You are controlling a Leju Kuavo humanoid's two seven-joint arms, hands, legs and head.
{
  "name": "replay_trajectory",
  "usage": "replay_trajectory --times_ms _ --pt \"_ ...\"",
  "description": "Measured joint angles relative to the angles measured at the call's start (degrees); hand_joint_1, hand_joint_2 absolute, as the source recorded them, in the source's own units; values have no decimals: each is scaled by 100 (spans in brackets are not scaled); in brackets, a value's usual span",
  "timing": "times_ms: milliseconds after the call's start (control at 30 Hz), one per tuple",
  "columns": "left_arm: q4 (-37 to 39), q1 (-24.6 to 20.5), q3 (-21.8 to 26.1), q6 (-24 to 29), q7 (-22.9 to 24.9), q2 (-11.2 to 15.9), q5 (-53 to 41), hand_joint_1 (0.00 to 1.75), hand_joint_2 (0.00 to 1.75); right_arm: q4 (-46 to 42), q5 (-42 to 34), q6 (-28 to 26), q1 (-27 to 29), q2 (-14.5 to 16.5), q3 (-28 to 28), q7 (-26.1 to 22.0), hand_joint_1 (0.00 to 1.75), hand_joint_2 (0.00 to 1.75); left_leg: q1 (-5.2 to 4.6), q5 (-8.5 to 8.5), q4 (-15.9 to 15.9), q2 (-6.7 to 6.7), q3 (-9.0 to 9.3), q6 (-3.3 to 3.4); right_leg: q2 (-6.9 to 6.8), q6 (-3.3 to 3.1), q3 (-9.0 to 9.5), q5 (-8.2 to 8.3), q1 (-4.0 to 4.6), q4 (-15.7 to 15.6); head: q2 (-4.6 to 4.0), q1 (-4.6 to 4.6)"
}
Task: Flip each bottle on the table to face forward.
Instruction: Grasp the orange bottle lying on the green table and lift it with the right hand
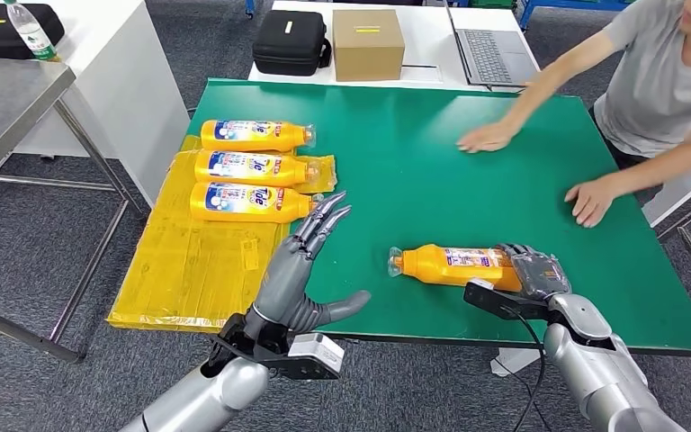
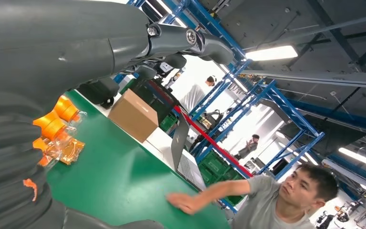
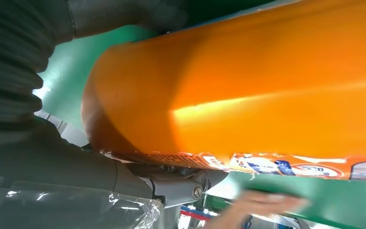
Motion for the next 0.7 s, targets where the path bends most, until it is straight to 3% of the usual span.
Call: replay_trajectory --times_ms 133,300,400,700 --pt "14 -3 -3 3 -1 -2 -20 0 175 3 -396 -61 45 3 -1 -354 175 175 0 0 0 -1 -3 0 0 0 3 0 0 0 0 0" --pt "12 18 11 105 38 -5 -149 0 175 2 -2373 -581 359 317 -539 -1315 175 175 1 -1 0 -3 -20 -1 1 0 -8 2 2 3 0 -3" --pt "12 21 20 142 22 -11 -155 0 175 5 -2559 -984 517 460 -727 -1480 175 175 3 0 0 -2 -27 -3 1 0 -19 3 5 3 0 -4" --pt "14 21 34 148 -1 -31 -144 0 175 23 -2659 -1058 592 579 -915 -1561 175 175 1 0 0 -3 -33 -2 0 0 -21 1 0 3 0 -2"
